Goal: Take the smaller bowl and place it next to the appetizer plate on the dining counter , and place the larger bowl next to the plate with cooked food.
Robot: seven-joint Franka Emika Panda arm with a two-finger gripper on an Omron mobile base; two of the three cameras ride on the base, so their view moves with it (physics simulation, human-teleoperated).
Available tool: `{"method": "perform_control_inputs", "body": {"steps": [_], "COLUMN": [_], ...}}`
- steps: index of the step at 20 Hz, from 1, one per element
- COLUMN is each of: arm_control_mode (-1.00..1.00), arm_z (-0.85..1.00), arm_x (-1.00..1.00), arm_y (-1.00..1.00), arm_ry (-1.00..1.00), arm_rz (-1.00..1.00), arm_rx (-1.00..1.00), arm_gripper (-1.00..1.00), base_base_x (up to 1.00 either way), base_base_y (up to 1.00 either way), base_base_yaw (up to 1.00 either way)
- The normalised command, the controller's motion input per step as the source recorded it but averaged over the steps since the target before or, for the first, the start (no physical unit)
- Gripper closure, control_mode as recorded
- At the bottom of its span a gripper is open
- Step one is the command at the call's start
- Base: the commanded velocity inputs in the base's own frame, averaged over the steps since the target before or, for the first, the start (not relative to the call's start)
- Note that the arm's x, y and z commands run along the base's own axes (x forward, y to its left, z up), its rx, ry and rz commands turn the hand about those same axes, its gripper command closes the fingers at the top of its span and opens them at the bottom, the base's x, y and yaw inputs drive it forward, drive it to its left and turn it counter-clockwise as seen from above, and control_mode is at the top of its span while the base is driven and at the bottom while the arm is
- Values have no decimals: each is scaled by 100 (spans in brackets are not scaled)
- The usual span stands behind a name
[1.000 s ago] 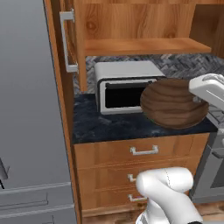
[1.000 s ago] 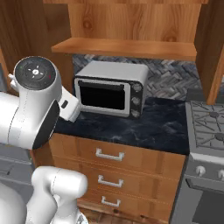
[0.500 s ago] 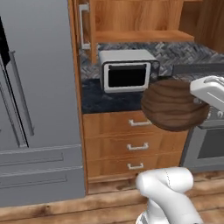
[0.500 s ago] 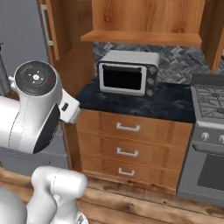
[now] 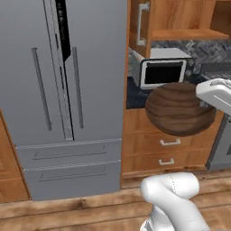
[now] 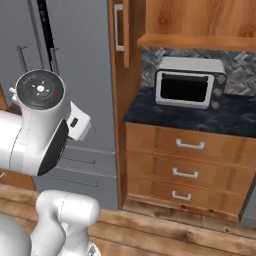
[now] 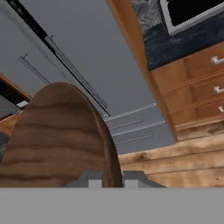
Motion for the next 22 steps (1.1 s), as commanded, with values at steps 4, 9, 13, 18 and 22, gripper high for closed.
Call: {"method": "perform_control_inputs", "body": {"steps": [4, 9, 13, 18, 22], "arm_control_mode": [100, 100, 100, 100, 100], "arm_z": [0, 0, 0, 0, 0], "arm_x": [0, 0, 0, 0, 0], "arm_y": [0, 0, 0, 0, 0], "arm_ry": [0, 0, 0, 0, 0], "arm_rz": [0, 0, 0, 0, 0], "arm_rx": [0, 0, 0, 0, 0], "arm_gripper": [100, 100, 100, 100, 100], "base_base_x": [0, -6, -62, -100, -100], "base_base_y": [100, 100, 90, 53, 33], "base_base_yaw": [-2, -6, -6, -9, -10]}}
